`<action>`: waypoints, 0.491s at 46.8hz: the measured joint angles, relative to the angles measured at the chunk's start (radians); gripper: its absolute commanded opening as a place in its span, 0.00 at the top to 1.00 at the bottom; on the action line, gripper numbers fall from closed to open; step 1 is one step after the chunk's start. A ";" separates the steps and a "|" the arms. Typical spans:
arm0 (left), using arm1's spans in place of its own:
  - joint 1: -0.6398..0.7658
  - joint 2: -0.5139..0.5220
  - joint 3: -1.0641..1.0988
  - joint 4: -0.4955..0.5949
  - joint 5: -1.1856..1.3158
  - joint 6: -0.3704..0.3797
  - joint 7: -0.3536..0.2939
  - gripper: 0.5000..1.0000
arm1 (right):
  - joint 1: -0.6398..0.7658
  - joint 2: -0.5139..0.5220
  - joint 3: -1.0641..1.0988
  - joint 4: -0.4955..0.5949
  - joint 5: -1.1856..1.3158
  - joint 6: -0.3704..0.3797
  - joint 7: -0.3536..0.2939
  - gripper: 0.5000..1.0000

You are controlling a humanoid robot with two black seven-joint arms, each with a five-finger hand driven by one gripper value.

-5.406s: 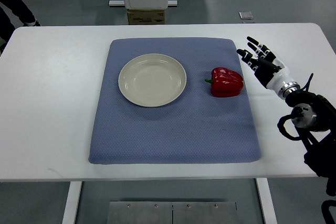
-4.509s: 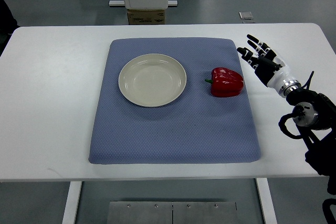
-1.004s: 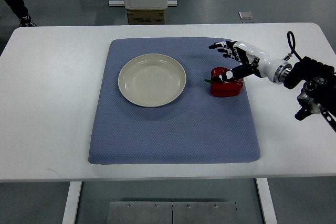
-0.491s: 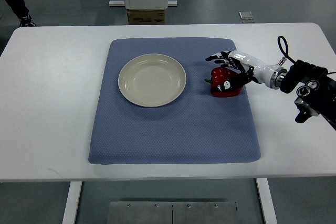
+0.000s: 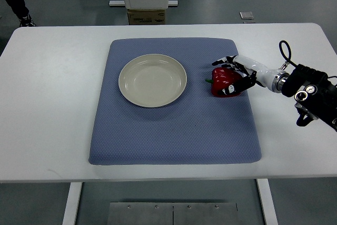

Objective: Place red pepper on plate with right hand
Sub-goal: 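Close the right hand's fingers around the red pepper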

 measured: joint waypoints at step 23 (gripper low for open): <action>0.000 0.000 0.000 0.000 0.000 0.000 0.000 0.00 | 0.015 -0.023 -0.048 -0.006 -0.005 0.000 0.007 0.35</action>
